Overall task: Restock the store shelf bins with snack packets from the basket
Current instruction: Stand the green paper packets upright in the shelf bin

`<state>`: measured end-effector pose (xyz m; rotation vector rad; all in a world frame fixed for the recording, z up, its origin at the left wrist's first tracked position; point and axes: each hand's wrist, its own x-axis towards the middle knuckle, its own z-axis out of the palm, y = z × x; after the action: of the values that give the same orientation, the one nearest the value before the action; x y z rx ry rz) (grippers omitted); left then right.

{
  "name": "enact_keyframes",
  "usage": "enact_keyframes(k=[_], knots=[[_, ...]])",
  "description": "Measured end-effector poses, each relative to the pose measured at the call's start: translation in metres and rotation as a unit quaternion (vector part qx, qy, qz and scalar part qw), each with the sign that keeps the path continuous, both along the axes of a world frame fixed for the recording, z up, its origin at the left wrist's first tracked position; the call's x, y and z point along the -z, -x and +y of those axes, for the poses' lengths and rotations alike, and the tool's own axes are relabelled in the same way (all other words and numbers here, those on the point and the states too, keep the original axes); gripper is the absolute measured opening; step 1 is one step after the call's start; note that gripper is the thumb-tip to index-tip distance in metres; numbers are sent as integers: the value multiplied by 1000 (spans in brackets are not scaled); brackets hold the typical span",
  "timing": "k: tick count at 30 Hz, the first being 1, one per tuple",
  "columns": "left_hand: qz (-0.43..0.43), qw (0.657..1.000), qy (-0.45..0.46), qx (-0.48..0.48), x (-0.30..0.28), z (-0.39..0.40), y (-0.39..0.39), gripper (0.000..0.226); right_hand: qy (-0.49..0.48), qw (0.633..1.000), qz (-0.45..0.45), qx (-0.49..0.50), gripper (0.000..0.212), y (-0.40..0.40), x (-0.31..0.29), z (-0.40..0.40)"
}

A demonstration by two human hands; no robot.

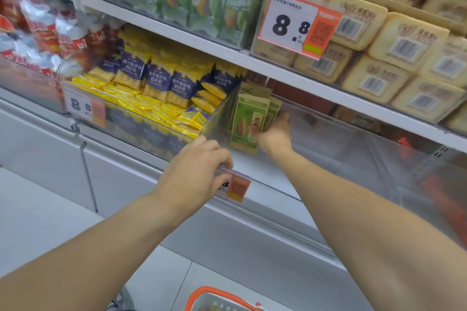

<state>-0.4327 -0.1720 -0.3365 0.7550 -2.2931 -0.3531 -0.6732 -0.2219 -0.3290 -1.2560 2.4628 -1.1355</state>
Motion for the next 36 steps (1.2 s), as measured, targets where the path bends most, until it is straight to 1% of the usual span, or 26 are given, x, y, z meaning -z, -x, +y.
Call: enact_keyframes(k=[1,3,5,7,9,11,12,17,20,23,26,32,36], knots=[[1,1000,1,0,0,0,0,19,7,1000,-19,4,77,1,1,-1],[3,1000,7,-1,0,1,0,20,19,999,-36,-5,65,2,4,-2],[3,1000,6,-3,-1,2,-1,20,8,999,-28,-22,58,-1,4,-3],[3,1000,-3,-7,-2,3,0,18,-29,999,16,-43,62,-6,4,-5],[5,1000,-7,-8,-3,3,0,18,-72,993,66,-62,76,-12,4,-6],[3,1000,-7,-9,-2,3,0,18,-89,990,85,-67,88,-14,6,-8],[3,1000,-7,-9,-2,3,0,17,-85,990,94,-64,90,-15,7,-9],[8,1000,-7,-5,-1,3,0,15,-20,994,102,-21,73,-14,9,-13],[11,1000,-9,-3,-1,2,0,15,-13,993,120,-6,70,-15,9,-12],[11,1000,-9,-1,-1,1,0,15,-33,989,141,-7,70,-16,13,-10],[11,1000,-7,-2,-1,2,-1,14,-35,991,132,-13,71,-15,15,-9],[10,1000,-4,-10,-2,4,-1,14,9,997,79,-18,68,-7,13,-4],[5,1000,-3,-13,-4,5,0,15,9,997,63,-48,64,-5,13,-4]])
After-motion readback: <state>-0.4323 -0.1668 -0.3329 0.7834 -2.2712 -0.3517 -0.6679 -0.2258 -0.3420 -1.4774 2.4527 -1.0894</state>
